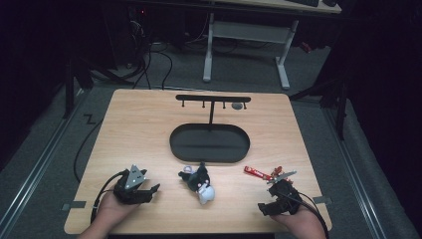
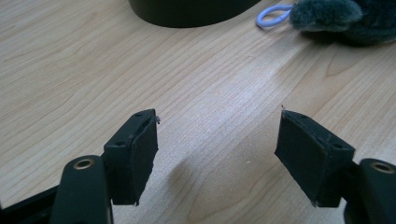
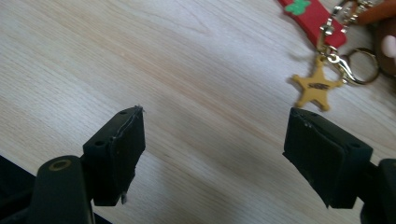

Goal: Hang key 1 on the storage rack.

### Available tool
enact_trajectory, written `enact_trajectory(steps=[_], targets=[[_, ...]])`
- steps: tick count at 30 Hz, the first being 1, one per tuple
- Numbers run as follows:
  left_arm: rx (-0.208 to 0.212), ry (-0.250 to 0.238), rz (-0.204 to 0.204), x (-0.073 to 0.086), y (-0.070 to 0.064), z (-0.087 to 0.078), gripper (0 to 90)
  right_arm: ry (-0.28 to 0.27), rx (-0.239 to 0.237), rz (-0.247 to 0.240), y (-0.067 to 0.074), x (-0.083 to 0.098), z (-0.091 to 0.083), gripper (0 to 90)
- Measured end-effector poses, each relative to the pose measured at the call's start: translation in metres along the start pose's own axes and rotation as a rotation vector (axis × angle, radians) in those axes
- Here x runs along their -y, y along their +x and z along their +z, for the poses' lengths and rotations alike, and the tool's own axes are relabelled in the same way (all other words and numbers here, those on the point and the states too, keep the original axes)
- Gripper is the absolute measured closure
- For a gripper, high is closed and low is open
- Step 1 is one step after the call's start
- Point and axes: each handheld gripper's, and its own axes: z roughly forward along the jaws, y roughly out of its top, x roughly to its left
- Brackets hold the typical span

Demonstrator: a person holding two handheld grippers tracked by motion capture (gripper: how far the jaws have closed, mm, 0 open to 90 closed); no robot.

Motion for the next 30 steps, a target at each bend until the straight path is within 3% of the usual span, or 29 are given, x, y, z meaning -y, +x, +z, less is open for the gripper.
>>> enact_trajectory(steps=[20, 30], targets=[[0.002, 0.011, 0.003, 0.001, 0.000, 0.001, 29.6, -0.015, 0.058, 0.048, -0.038, 0.001, -0.015, 30.9], [-0.001, 0.015, -0.007, 0.002, 0.002, 0.001, 29.7, -0.009, 0.085, 0.026, -0.053, -0.012, -0.014, 38.8]])
